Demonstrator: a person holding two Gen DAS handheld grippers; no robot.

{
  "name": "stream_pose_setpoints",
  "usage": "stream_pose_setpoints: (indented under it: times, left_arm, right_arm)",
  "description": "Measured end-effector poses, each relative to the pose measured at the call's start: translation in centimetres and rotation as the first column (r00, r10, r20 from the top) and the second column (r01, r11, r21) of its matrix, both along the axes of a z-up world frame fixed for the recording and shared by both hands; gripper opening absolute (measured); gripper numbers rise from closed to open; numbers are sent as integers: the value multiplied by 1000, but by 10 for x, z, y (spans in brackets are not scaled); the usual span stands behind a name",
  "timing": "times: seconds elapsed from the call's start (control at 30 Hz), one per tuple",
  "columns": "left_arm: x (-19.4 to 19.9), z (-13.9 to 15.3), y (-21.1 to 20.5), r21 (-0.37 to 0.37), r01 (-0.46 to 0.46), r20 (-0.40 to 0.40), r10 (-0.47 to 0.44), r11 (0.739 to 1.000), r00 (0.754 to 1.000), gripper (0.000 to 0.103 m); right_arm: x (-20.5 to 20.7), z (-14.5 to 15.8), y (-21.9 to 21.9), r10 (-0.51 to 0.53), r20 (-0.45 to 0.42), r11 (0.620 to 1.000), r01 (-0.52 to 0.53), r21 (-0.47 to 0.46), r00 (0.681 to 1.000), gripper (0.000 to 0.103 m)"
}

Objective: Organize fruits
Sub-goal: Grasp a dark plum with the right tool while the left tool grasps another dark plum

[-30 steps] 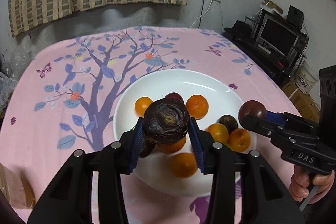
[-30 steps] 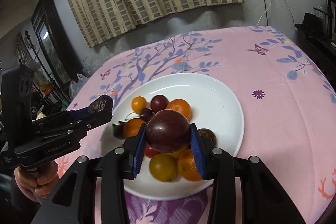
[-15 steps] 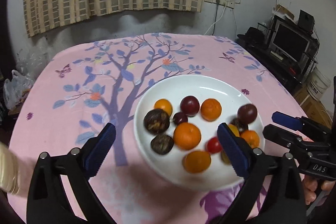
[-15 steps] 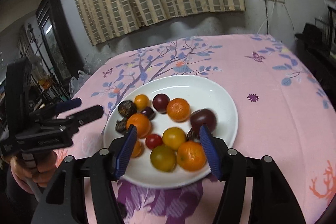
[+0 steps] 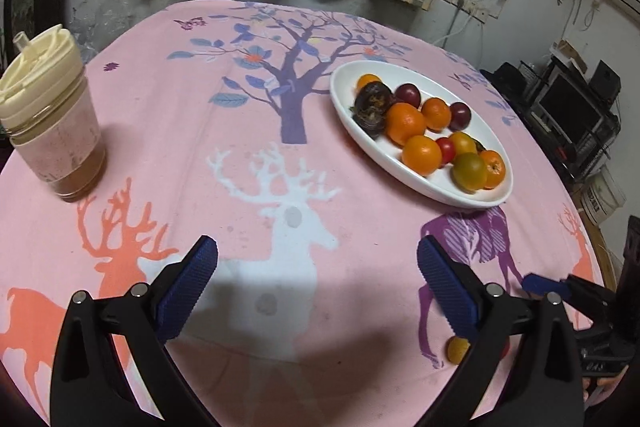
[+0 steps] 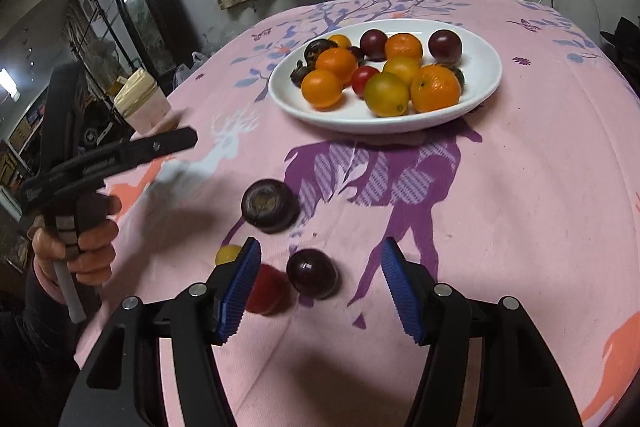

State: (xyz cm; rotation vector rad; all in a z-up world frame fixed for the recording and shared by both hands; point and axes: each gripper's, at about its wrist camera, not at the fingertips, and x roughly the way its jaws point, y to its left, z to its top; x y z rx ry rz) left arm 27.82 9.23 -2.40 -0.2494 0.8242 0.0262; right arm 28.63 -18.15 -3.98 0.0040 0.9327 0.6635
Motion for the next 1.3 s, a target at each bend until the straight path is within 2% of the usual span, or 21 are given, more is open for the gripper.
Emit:
stream_pose_setpoints:
  times: [0.17,0.27,0.4,0.43,0.63,0.7,0.8,0.9,1.0,1.13,1.17,1.23,1.3]
  left_arm:
    - [-1,-1,0,-15,12,-3,-12,1000,1000,98]
    - [-2,1,-4,16,21,5,-21,1000,1000,98]
    - [-2,1,-5,7,25,4,-25,1000,1000,98]
    - [-2,1,-5,5,24,4,-24,1000,1000,98]
    - [-4,3,-9,7,38,11,-38,999,999,98]
    - [-4,3,-12,16,46,12,-46,999,999,98]
    - [-5,3,-17,29,62,13,-63,998,998,98]
    - [-6,3,-24,44,92,10,-92,995,996,98]
    - [-9,3,-39,68,164,14,-165,984,986,98]
    - [-14,1,-68,114,282,15,-286,952,958,97]
    - [-16,0,-74,121,306,14,-310,944,951,95]
    - [-17,-2,-88,131,354,1,-357,926,934,82]
    - [-15,-5,-98,128,378,-14,-379,917,925,80]
  right_arm:
    - [-1,-4,-2,-2,-28,1000,2,-3,1000,50]
    - [2,-5,-3,-5,-38,1000,5,-4,999,49]
    - [3,-9,-1,0,-57,1000,-1,-13,998,47]
    - [2,-10,0,3,-56,1000,-4,-15,998,44]
    - [0,-12,6,13,-31,998,-14,-59,999,38]
    - [0,-12,6,11,-26,998,-13,-61,1000,36]
    - [0,-10,6,14,-13,998,-15,-56,1000,27]
    - [1,-4,1,-15,21,999,16,-44,1000,26]
    - [5,2,-11,-62,24,998,62,-2,998,26]
    - [7,8,-22,-102,32,995,101,27,994,26]
    - [7,9,-24,-109,35,994,108,34,993,26]
    - [7,11,-28,-117,38,992,116,42,992,26]
    - [7,12,-29,-124,39,991,122,47,991,26]
